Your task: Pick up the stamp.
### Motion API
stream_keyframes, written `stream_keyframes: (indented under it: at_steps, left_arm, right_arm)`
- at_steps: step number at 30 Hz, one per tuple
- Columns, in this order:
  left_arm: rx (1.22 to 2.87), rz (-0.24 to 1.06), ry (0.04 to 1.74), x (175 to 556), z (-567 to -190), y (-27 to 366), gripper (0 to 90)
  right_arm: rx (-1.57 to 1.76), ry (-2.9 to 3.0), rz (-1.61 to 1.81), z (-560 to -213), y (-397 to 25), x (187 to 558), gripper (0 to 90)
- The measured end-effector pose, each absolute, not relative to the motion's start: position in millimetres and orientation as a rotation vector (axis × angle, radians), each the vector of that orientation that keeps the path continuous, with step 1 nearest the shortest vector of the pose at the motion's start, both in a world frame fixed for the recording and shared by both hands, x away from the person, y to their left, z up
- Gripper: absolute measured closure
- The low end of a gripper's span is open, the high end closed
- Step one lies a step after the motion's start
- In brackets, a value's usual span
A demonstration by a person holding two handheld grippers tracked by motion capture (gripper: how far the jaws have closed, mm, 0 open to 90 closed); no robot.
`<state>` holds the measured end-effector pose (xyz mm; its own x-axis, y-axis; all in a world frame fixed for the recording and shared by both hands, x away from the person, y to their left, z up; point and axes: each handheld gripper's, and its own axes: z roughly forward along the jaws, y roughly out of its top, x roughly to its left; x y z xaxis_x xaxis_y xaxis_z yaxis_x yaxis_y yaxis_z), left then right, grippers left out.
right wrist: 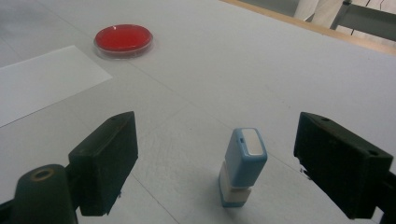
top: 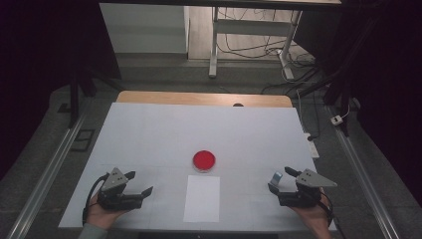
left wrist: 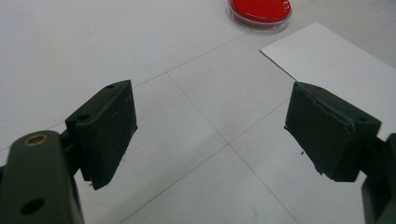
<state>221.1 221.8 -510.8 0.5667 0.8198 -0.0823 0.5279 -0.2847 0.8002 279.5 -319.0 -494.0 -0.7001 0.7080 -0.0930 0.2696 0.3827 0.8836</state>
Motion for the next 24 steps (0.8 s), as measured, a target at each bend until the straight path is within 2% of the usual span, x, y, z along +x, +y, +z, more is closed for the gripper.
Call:
stream_keyframes:
  at_steps: [24]
  left_arm:
    - [1.995, 0.418, 1.081, 224.0, -513.8, 220.2, 17.6]
  right_arm:
    - [0.835, 2.179, 1.266, -490.0, -316.1, 279.1, 18.5]
